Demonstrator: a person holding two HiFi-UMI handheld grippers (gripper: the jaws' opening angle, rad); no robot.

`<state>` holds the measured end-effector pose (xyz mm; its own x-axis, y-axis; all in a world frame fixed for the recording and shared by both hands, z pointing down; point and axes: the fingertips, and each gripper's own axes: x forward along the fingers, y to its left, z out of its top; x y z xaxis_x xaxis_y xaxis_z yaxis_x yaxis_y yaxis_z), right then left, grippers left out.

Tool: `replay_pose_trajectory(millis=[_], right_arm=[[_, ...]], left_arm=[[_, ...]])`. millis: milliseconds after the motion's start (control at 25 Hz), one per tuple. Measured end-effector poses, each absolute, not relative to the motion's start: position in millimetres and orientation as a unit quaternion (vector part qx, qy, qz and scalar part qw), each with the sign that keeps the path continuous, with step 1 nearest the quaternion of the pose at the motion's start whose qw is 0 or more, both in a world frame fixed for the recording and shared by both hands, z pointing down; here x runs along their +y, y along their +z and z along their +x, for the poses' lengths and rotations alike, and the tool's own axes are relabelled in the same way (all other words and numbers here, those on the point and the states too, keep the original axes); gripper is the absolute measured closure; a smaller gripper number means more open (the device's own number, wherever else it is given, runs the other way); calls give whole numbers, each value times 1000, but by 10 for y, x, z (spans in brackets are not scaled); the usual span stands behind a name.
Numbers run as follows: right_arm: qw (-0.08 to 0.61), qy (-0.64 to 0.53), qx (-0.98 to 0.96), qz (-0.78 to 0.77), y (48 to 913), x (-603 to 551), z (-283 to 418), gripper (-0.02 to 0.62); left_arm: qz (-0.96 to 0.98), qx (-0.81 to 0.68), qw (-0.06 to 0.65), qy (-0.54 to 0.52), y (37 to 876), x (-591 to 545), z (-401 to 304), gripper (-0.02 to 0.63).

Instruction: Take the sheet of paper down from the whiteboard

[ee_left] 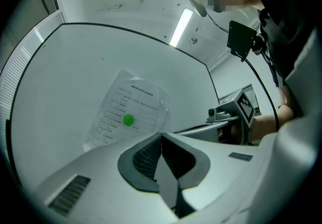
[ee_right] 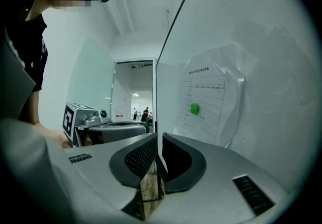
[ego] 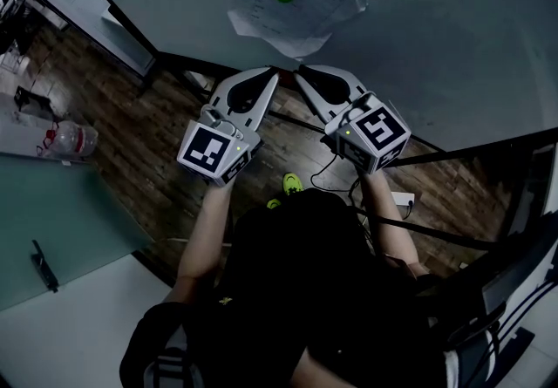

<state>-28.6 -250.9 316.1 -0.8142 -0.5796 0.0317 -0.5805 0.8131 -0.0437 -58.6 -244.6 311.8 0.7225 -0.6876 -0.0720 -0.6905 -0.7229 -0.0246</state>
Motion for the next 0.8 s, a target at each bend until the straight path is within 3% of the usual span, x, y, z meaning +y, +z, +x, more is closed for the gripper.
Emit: replay_pose_trajectory(millis=[800], right_arm=[[11, 18, -955, 297, 3170, -2865, -135, 487]], left_arm=[[-914, 399, 64, 30, 3013, -3023, -434, 572]])
